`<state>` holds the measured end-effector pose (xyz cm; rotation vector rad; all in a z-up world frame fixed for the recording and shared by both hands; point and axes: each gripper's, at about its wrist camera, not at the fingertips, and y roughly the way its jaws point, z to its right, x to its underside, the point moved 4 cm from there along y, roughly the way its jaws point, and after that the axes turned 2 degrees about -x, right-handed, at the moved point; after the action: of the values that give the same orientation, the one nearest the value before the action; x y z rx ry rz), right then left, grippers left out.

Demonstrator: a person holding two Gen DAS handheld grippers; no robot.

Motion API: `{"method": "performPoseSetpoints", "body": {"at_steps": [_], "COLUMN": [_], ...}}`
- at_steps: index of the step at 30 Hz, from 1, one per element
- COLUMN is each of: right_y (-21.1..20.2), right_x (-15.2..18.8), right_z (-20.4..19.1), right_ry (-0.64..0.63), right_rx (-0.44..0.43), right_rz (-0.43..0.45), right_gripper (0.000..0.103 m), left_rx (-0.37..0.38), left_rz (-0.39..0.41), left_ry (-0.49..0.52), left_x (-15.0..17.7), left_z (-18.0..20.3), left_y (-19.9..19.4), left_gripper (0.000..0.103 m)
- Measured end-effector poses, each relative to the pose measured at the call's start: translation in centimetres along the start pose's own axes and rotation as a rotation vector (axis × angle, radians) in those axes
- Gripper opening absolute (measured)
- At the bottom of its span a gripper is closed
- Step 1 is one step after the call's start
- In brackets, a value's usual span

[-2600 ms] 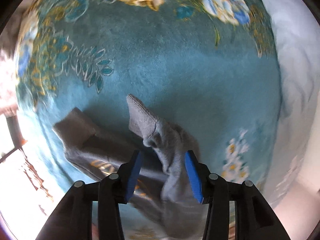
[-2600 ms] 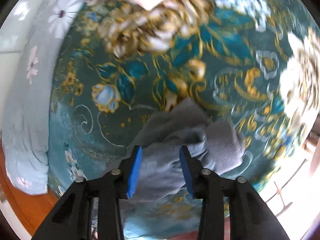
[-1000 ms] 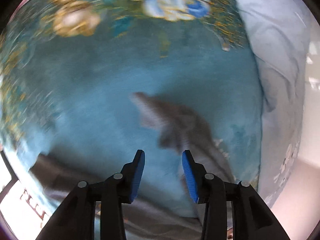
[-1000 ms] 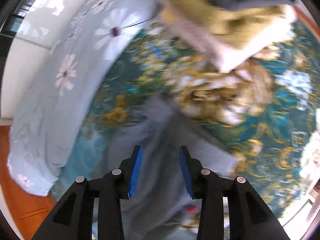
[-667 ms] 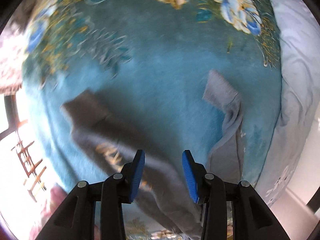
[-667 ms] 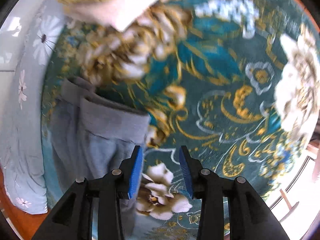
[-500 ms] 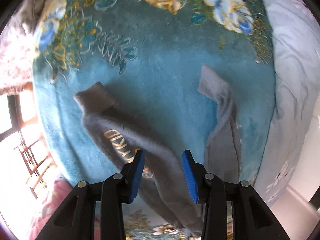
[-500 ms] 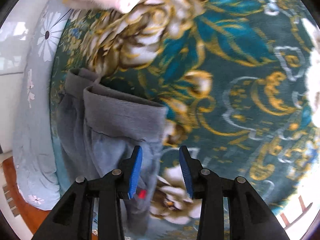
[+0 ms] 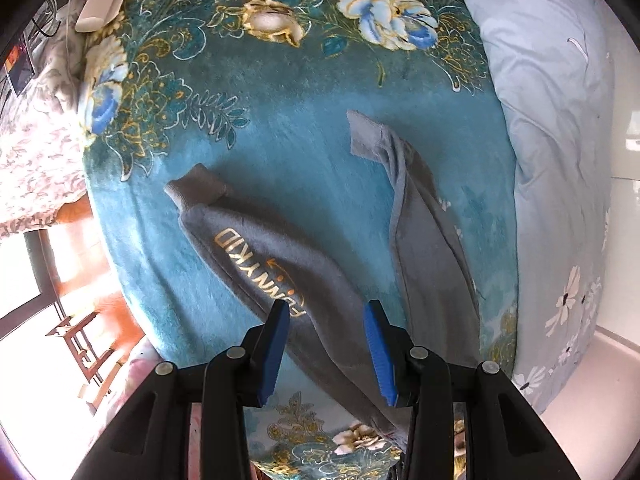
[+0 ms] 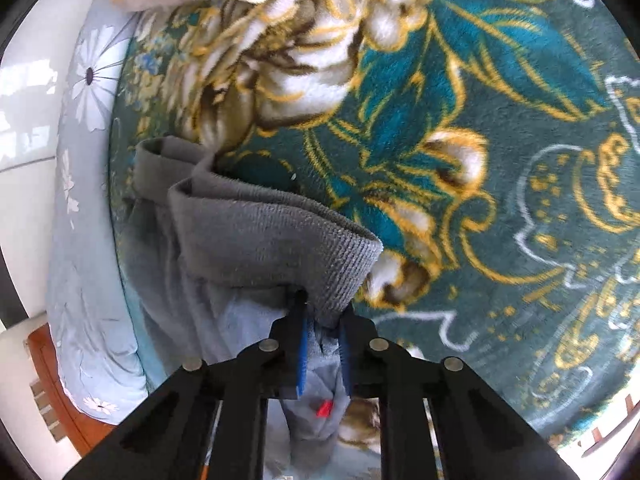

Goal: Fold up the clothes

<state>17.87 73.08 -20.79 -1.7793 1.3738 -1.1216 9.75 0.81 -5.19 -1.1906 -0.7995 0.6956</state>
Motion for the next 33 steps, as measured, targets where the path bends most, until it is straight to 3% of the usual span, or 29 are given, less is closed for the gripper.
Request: {"method": "performPoseSetpoints", "body": {"at_steps": [7,11,14,24,29,33], "right_y": [-8.0,-10.0,-10.1,-12.6,-12.6,-12.2], "right_x": [2.7,3.4,4.4,7.5,8.5,9.2], "right_z": [3.1,7.5,9.4,3.9,1.6,1.0], "right_ry": [-0.069,-0.046,0.026,-0.115,-0.133,-0.158], "right_rx": [-0.006,0.107,0.119,0.225,0.257,0.293], "right_rz": [0.061,0.070,0.034,0.058,0.075,0.074], "right_gripper": [0.011,0.011,0.011,0.011,0.011,0.011], "left_rx": [0.026,0.017,0.006,0.047,0.108,0.075], "left_rz": [-0.022,-0.035,-0.053,-0.071,-0.097,-0.103], "left_ry": [-0.008,-0.043,-0.085,-0.229,-0.243,-0.181], "left_x": [0.8,0.5,0.2,-3.5,-5.2,-6.0], "left_z": [-2.6,-6.2,-9.3,-17.3,-17.7,-16.8], "left_y": [1.0,2.4,4.1,10.0,12.4,13.7], "left_gripper": [0.043,0.043,0.044,0.044,0.044,0.042]}}
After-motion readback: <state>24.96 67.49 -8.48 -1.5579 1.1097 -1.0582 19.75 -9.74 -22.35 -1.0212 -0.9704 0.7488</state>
